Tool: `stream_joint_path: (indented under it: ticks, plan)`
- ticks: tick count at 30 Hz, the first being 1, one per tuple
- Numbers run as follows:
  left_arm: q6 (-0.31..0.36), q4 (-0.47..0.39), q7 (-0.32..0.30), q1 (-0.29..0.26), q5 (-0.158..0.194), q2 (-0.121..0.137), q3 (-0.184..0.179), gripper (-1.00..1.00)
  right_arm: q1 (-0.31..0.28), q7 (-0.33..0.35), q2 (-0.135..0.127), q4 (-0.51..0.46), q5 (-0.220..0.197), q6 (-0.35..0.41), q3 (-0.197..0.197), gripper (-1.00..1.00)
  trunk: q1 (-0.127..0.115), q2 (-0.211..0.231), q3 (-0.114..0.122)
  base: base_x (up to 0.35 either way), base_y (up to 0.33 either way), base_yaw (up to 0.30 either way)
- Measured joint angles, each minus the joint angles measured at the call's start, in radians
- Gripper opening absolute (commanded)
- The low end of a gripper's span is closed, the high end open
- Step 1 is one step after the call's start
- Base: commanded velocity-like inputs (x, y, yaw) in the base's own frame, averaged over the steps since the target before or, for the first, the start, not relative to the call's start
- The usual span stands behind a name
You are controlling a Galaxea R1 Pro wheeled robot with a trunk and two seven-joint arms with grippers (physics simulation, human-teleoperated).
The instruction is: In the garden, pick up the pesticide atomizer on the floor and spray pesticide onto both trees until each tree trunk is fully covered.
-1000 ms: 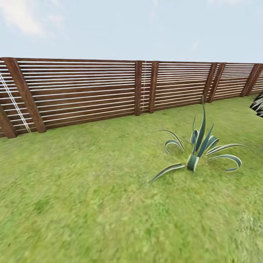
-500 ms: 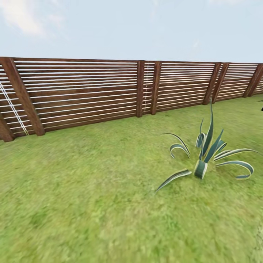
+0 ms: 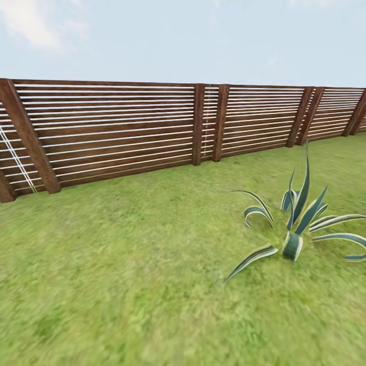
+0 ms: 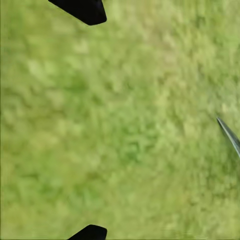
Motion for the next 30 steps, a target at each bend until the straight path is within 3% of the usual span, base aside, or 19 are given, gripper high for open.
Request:
stream_joint_path:
  ticks: [30]
  plan:
    - [-0.002, 0.0, 0.0, 0.0, 0.0, 0.0, 0.0, 1.0, 0.0, 0.0, 0.0, 0.0, 0.0, 0.0, 0.0, 1.0, 0.0, 0.0, 0.0, 0.335, 0.142, 0.0]
